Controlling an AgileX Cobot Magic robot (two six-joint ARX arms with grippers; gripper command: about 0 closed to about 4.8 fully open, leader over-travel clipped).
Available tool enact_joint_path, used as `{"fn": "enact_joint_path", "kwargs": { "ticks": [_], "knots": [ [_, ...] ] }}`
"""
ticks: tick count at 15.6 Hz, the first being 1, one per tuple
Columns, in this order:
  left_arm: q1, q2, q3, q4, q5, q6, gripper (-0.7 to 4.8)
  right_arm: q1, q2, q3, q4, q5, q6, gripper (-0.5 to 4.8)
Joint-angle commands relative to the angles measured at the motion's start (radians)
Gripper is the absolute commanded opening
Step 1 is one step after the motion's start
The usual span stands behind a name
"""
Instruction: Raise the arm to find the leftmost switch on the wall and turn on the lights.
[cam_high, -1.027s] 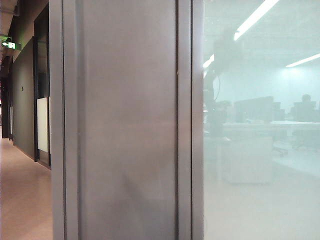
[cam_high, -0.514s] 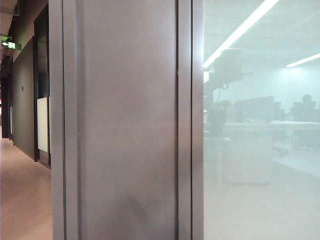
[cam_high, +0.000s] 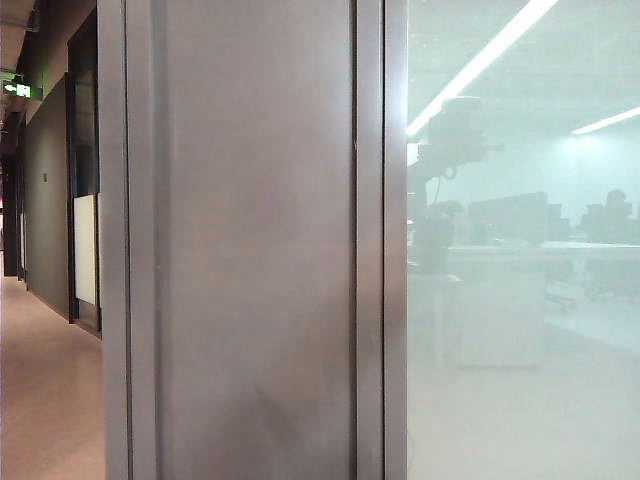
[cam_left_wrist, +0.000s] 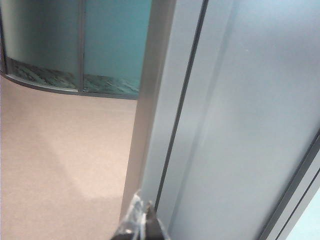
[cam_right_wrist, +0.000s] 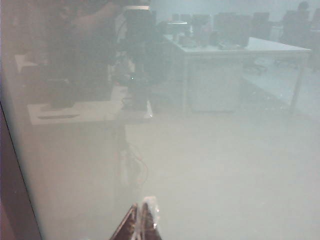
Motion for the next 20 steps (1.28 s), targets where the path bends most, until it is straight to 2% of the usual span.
{"fn": "enact_joint_path", "kwargs": {
  "ticks": [1,3,4,5,6,7,9,12,17,20],
  "knots": [
    [0.0,0.0,0.004,0.01,0.004,-0.003,-0.05,0.0,0.002,0.006,0.01,-0.003,-0.002,-0.01],
    [0.0,0.0,0.004,0.01,0.003,0.003,-0.05,0.0,0.002,0.006,0.01,-0.003,-0.002,-0.01],
    [0.0,-0.001,0.004,0.002,0.001,0.037,-0.05,0.0,0.002,0.006,0.01,-0.003,-0.002,-0.01],
    [0.0,-0.035,0.004,-0.043,-0.056,0.087,-0.06,0.0,0.002,0.006,0.01,-0.003,-0.002,-0.01],
    [0.002,-0.082,0.004,-0.104,-0.159,0.077,-0.06,0.0,0.001,0.006,0.01,-0.003,-0.002,-0.01],
    [0.014,-0.121,0.004,-0.171,-0.22,0.067,-0.06,0.0,-0.001,0.006,0.01,-0.003,-0.002,-0.01],
    [0.117,-0.206,0.004,-0.315,-0.166,0.075,-0.05,0.0,-0.002,0.006,0.01,0.0,-0.002,-0.01],
    [0.179,-0.266,-0.005,-0.377,-0.085,0.138,-0.05,0.0,-0.003,0.006,0.01,-0.003,-0.002,-0.01],
    [0.18,-0.36,-0.117,-0.317,-0.078,0.114,-0.05,0.0,-0.005,0.006,0.01,-0.003,-0.002,-0.01],
    [0.18,-0.382,-0.188,-0.206,-0.067,0.113,-0.05,0.0,-0.005,0.006,0.01,-0.003,-0.002,-0.01]
  ]
}}
